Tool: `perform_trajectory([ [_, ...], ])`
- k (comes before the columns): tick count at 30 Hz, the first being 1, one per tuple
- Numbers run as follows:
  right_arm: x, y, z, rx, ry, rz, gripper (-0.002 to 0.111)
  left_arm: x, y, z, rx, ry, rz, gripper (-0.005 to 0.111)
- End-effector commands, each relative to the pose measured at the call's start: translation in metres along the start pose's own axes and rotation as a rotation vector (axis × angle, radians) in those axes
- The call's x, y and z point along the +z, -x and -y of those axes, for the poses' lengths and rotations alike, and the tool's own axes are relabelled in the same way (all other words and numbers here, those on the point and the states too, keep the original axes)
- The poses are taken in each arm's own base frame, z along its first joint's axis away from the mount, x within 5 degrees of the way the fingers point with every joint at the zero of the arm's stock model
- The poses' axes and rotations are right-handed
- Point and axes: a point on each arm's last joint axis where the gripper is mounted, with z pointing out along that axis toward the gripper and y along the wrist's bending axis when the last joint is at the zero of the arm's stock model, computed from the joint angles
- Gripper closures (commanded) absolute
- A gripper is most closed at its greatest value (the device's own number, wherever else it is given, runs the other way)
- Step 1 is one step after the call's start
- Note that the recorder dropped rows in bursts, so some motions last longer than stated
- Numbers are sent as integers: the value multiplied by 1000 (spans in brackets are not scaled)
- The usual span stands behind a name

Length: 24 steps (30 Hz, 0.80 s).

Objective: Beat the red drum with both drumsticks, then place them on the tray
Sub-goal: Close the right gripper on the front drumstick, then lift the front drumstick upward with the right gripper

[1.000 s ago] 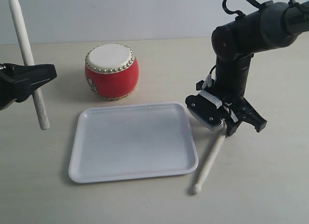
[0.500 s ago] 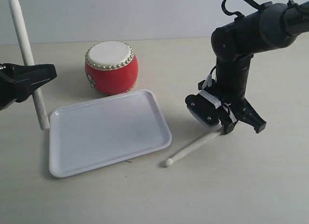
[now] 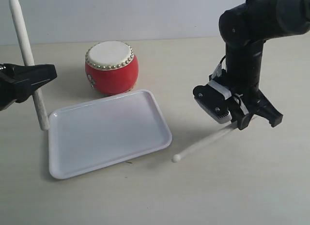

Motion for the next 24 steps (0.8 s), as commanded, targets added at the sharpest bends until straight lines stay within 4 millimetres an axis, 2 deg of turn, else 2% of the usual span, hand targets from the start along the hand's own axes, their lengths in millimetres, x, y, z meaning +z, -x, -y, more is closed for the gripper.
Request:
perform_trajectory([
  [1,-22,-1,-14,25,29,14,108,0,4,1,13,-7,17,107],
  [4,-36,-2,-22,61,19,13,108,0,4,1,23,-7,17,107],
  [7,-65,0,-33,174,-64,73,108,0,3,0,26,3,9,107],
  [8,-75,4,-37,265,-87,138,108,0,2,0,37,2,-12,107],
  [11,-88,11,-36,500,-153,254,108,2,2,5,66,-38,-114,107],
  [12,-94,10,-32,629,-228,291,108,6,9,4,69,4,-187,107],
  [13,-96,9,-29,673,-266,306,108,8,15,3,91,31,-217,107],
  [14,-101,8,-21,787,-356,352,108,10,26,-1,70,125,-245,107],
  [16,-107,7,-9,962,-458,465,108,12,45,-1,43,163,-208,107],
  [20,-118,13,3,1084,-464,628,108,15,67,5,70,137,-151,107],
  [24,-147,14,12,1199,-433,766,108,15,97,12,117,126,-71,107],
])
